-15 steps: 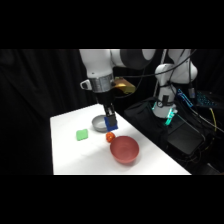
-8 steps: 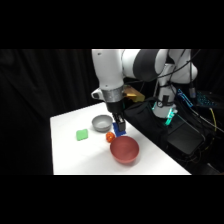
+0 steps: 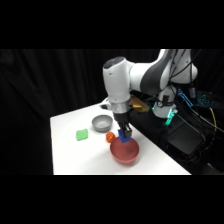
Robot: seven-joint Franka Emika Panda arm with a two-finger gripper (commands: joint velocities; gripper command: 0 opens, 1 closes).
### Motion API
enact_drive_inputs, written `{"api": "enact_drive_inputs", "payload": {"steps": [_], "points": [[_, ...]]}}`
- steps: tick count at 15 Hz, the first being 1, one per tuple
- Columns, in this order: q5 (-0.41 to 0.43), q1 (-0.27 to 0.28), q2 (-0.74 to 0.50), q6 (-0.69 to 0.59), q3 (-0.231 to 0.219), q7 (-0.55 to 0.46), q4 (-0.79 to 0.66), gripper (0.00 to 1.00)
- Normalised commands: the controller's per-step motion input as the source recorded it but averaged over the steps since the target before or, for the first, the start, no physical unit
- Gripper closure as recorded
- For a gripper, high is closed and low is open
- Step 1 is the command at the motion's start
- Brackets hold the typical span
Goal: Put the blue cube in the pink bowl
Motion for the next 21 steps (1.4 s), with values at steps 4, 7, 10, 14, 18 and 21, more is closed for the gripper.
{"api": "enact_drive_inputs", "payload": {"steps": [4, 7, 10, 14, 18, 21], "points": [[0.114, -0.039, 0.16, 0.33, 0.014, -0.30, -0.02, 0.78], [0.152, -0.049, 0.15, 0.24, 0.035, -0.32, 0.03, 0.78], [0.152, -0.064, 0.13, 0.11, 0.054, -0.32, 0.09, 0.25], [0.117, -0.073, 0.03, -0.08, 0.061, -0.28, 0.13, 0.00], [0.008, -0.033, -0.15, -0.30, 0.036, -0.17, 0.11, 0.00], [-0.090, 0.003, -0.34, -0.47, -0.001, -0.06, 0.09, 0.00]]}}
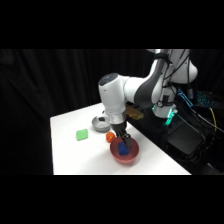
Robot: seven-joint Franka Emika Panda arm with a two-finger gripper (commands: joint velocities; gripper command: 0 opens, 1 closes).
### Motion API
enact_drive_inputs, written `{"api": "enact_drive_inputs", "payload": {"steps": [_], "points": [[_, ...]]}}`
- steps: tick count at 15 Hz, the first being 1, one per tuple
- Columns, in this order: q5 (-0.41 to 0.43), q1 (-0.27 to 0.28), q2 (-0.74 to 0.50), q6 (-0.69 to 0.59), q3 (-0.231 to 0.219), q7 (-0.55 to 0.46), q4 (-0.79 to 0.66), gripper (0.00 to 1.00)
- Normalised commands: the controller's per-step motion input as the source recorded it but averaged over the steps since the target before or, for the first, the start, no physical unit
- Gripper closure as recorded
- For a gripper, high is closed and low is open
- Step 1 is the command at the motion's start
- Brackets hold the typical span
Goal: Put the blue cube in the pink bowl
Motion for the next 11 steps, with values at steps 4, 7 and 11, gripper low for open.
{"api": "enact_drive_inputs", "payload": {"steps": [4, 7, 11], "points": [[-0.093, -0.018, -0.41, -0.51, 0.000, -0.08, 0.11, 0.00], [-0.125, -0.047, -0.35, -0.50, -0.014, -0.06, 0.18, 0.00], [-0.118, -0.075, -0.24, -0.43, -0.022, -0.08, 0.25, 0.00]]}}
